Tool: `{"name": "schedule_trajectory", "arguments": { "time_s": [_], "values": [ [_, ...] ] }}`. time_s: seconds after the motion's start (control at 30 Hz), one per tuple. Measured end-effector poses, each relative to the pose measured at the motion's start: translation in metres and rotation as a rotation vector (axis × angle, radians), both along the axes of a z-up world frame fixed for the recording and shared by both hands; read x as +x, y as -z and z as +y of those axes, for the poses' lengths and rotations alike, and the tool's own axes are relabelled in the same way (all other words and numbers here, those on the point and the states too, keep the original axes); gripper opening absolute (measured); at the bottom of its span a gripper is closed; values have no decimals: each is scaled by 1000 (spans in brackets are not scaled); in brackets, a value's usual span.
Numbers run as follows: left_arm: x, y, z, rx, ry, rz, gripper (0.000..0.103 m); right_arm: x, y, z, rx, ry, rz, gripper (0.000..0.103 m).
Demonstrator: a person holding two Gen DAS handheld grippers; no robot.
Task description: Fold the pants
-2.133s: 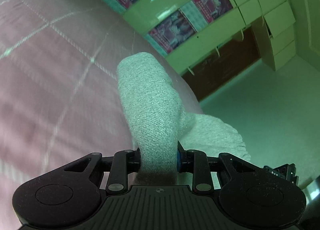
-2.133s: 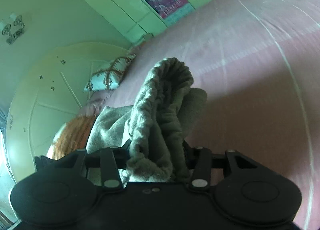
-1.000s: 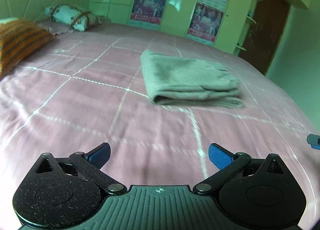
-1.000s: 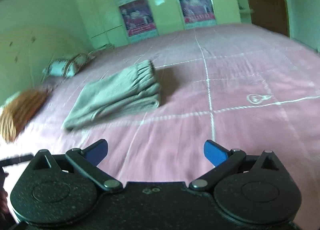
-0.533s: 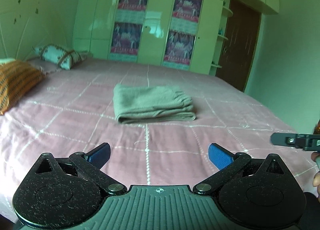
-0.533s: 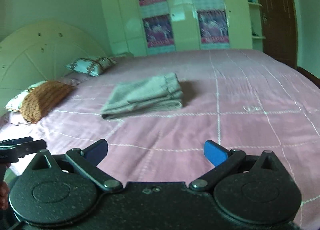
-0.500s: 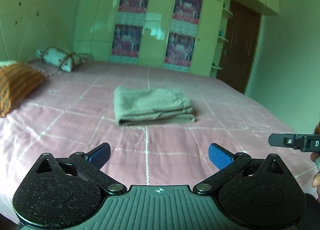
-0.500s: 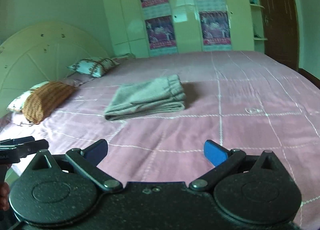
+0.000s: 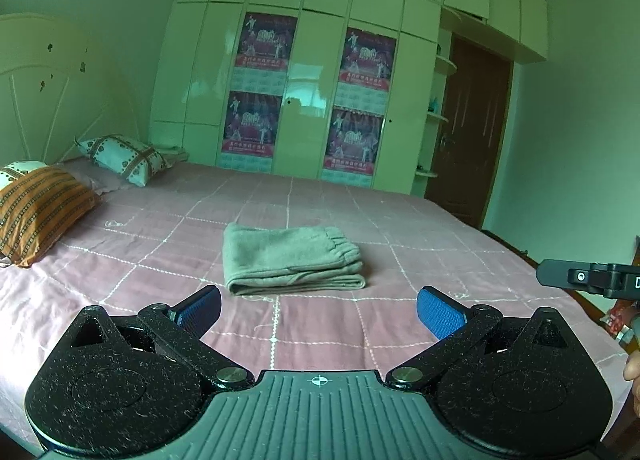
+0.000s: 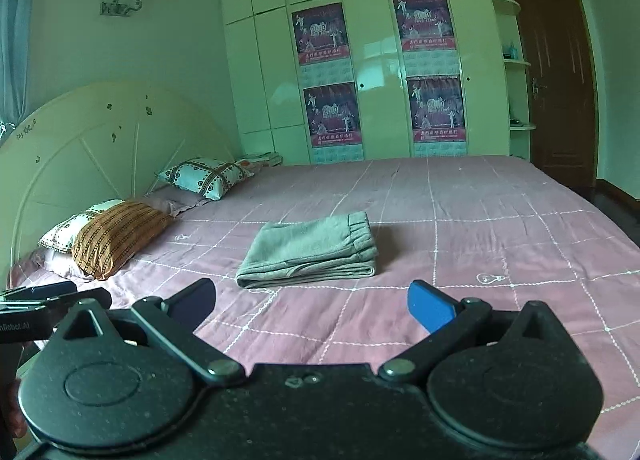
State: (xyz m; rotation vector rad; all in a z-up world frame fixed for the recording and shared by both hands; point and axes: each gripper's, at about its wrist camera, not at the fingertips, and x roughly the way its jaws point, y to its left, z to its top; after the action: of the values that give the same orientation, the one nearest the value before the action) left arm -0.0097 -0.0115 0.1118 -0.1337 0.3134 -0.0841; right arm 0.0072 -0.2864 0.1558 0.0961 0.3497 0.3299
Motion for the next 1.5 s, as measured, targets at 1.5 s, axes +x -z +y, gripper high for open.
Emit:
{"name": "schedule_trajectory", "arguments": {
  "time_s": [1.5],
  "values": [
    [-8,1,-16,31,24,-20,103,-6,5,20,-68,-2,-23,97]
  ]
}}
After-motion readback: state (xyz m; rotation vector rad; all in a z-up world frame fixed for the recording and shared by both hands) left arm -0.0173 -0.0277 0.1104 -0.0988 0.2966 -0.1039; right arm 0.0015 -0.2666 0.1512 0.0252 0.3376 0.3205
